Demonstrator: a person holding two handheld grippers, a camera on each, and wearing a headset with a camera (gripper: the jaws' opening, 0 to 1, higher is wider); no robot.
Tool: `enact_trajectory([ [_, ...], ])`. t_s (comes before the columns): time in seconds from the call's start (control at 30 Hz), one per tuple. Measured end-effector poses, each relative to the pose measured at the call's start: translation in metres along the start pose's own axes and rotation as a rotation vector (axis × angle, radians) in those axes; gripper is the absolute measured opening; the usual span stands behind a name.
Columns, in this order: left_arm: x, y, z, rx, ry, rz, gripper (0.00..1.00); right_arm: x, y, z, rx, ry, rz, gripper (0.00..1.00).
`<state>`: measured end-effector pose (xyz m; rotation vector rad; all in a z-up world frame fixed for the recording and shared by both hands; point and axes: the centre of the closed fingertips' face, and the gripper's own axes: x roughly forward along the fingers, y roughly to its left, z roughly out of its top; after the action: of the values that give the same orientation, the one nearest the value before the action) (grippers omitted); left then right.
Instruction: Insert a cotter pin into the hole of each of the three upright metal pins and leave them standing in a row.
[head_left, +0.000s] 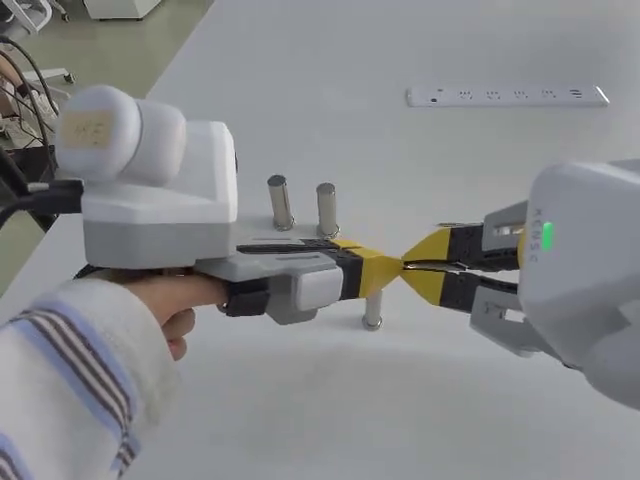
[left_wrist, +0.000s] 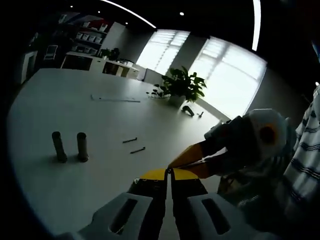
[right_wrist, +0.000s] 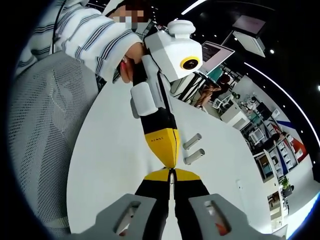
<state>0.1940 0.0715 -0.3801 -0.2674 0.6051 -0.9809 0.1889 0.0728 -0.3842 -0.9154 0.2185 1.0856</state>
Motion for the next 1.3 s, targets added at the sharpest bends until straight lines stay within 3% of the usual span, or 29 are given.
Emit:
enact_trajectory([
  [0.37, 0.001, -0.001, 0.000, 0.011, -0.016, 0.006, 0.00, 0.000, -0.001, -0.001, -0.002, -0.005, -0.012, 0.00],
  [0.6, 0.002, -0.003, 0.004, -0.014, -0.023, 0.001, 0.00, -0.002, -0.004, -0.001, -0.003, -0.014, -0.031, 0.00],
  [0.73, 0.003, -0.004, 0.005, -0.021, -0.028, 0.001, 0.00, -0.001, -0.003, -0.001, -0.002, -0.023, -0.030, 0.10],
  [0.83, 0.002, -0.003, 0.005, -0.011, -0.026, 0.006, 0.00, 0.000, -0.003, -0.003, -0.010, -0.014, -0.033, 0.11],
  [1.0, 0.002, 0.000, 0.004, 0.009, -0.023, 0.012, 0.00, 0.003, -0.003, -0.008, 0.019, -0.010, -0.030, 0.18],
  [1.1, 0.002, 0.000, 0.004, 0.012, -0.026, 0.014, 0.00, 0.003, -0.002, -0.011, 0.052, -0.006, -0.014, 0.17],
  [1.3, 0.002, 0.001, 0.001, 0.093, -0.024, 0.013, 0.00, 0.002, 0.000, -0.017, 0.148, -0.014, 0.020, 0.22],
])
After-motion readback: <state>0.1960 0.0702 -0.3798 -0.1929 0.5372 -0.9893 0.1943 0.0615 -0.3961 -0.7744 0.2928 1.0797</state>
